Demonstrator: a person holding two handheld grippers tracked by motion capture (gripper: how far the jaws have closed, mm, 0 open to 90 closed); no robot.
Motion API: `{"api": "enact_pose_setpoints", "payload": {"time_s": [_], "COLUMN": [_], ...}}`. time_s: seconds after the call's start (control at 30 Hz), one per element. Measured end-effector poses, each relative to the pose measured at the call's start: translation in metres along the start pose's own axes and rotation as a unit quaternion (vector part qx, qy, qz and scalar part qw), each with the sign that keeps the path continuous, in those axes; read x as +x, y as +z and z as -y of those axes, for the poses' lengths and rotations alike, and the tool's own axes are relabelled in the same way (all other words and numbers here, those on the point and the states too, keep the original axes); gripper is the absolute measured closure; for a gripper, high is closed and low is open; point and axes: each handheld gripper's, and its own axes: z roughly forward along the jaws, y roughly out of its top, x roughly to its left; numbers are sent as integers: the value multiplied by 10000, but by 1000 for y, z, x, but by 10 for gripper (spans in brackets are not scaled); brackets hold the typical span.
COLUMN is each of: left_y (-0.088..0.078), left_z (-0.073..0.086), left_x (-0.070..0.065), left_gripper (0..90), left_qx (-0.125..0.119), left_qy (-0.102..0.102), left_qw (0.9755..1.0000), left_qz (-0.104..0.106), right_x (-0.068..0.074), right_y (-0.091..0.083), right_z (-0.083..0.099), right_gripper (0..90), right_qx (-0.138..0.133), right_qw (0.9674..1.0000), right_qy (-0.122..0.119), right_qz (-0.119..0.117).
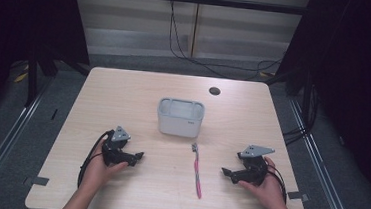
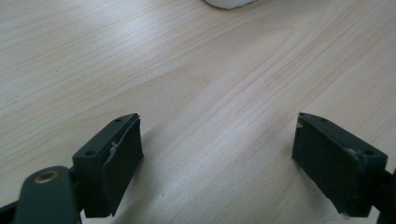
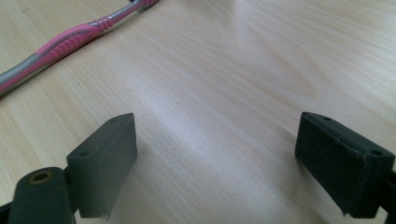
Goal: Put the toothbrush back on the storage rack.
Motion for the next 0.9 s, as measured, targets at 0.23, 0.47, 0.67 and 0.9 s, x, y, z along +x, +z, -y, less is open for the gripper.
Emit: {"api": "enact_pose_setpoints", "payload": {"time_s": [0.23,0.47,0.67,0.9], "left_y": [0,0,0,0], "left_z": [0,0,0,0], "left_x": [0,0,0,0], "left_gripper": [155,155,155,156], "left_qx": [1,-2,-3,-1], "left_qy": [-2,-10,-10,-7], "left_qw": [10000,10000,10000,10000], "left_qz": [4,-7,-6,-8], "right_x": [5,17,25,36], "right_y": [2,6,11,15], "right_z": [-16,-48,-69,-84], "right_gripper": [201,267,296,317], "right_qx": [505,1287,1648,1766], "right_qw": [9974,9903,9855,9838], "right_qy": [373,449,410,271], "right_qz": [362,261,26,-112]}}
